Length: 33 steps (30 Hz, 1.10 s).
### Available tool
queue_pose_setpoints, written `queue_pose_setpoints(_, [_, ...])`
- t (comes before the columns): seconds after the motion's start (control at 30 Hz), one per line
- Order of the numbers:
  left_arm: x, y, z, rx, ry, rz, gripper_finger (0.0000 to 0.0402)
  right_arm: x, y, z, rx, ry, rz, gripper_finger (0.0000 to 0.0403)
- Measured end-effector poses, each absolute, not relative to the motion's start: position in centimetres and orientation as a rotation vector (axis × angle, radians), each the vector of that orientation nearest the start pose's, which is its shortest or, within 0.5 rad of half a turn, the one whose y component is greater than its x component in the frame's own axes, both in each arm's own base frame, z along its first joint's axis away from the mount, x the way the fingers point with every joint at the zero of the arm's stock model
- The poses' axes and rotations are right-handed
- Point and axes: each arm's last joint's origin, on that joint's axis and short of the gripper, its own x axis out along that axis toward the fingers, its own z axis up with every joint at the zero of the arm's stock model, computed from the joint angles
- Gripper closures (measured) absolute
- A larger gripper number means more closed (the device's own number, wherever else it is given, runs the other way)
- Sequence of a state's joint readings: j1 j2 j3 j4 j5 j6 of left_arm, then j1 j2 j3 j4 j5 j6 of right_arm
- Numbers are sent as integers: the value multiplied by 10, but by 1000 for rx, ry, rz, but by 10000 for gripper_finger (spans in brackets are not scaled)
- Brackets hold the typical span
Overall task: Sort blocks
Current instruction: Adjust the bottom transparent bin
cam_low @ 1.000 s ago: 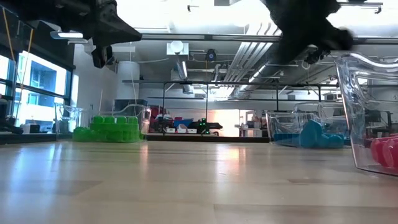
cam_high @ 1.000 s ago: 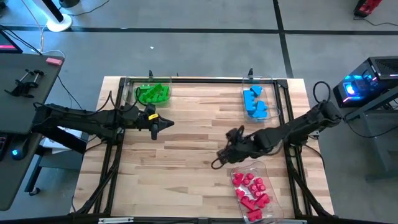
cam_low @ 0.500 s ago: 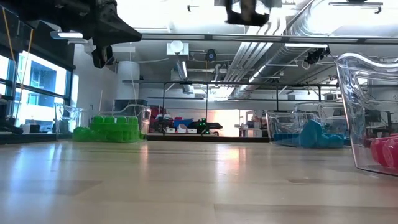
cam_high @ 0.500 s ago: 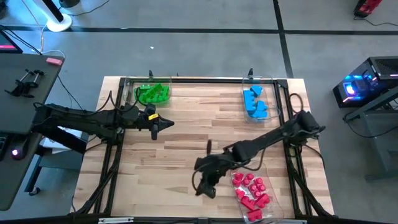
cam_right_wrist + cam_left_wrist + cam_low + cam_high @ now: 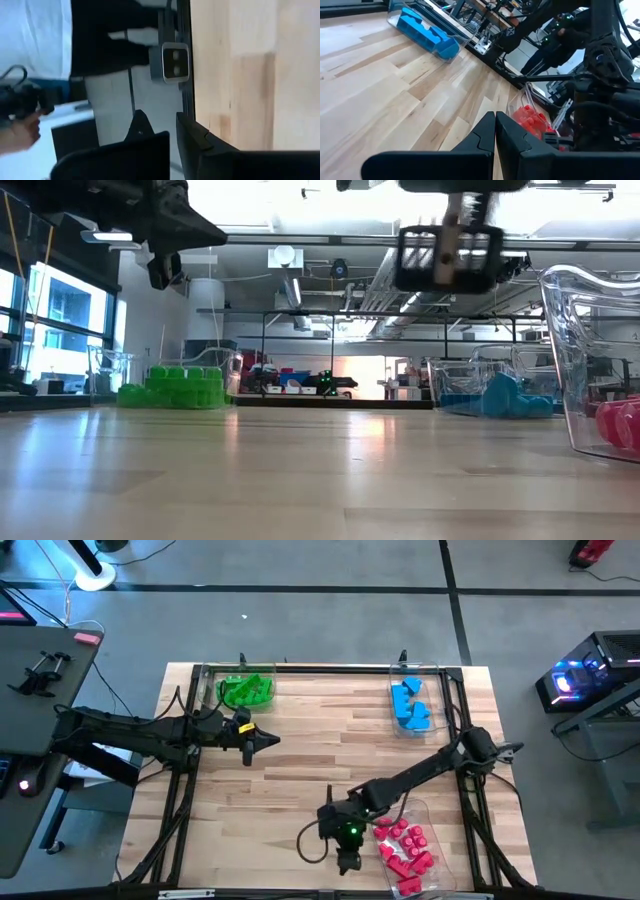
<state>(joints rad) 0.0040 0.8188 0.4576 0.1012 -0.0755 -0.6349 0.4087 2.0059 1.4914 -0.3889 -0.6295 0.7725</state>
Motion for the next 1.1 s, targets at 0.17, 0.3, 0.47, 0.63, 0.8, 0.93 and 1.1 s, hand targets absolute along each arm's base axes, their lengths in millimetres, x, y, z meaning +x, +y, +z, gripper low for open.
queue_pose_setpoints(0.17, [183, 3, 241, -623, 232, 148, 401, 375, 184, 192, 688, 1412, 494, 403])
queue_pose_setpoints(0.3, [183, 3, 241, -623, 231, 147, 401, 361, 175, 183, 602, 1557, 353, 403])
queue_pose_setpoints(0.47, [183, 3, 241, -622, 231, 147, 401, 345, 167, 179, 490, 1697, 218, 403])
queue_pose_setpoints(0.63, [183, 3, 241, -611, 229, 154, 401, 331, 161, 178, 351, 1785, 88, 403])
queue_pose_setpoints(0.8, [183, 3, 241, -602, 223, 169, 401, 333, 160, 179, 312, 1748, 54, 403])
queue_pose_setpoints(0.93, [183, 3, 241, -602, 223, 171, 401, 342, 169, 179, 360, 1645, 124, 403])
queue_pose_setpoints(1.1, [184, 3, 241, -597, 226, 172, 401, 349, 208, 183, 444, 1465, 315, 403])
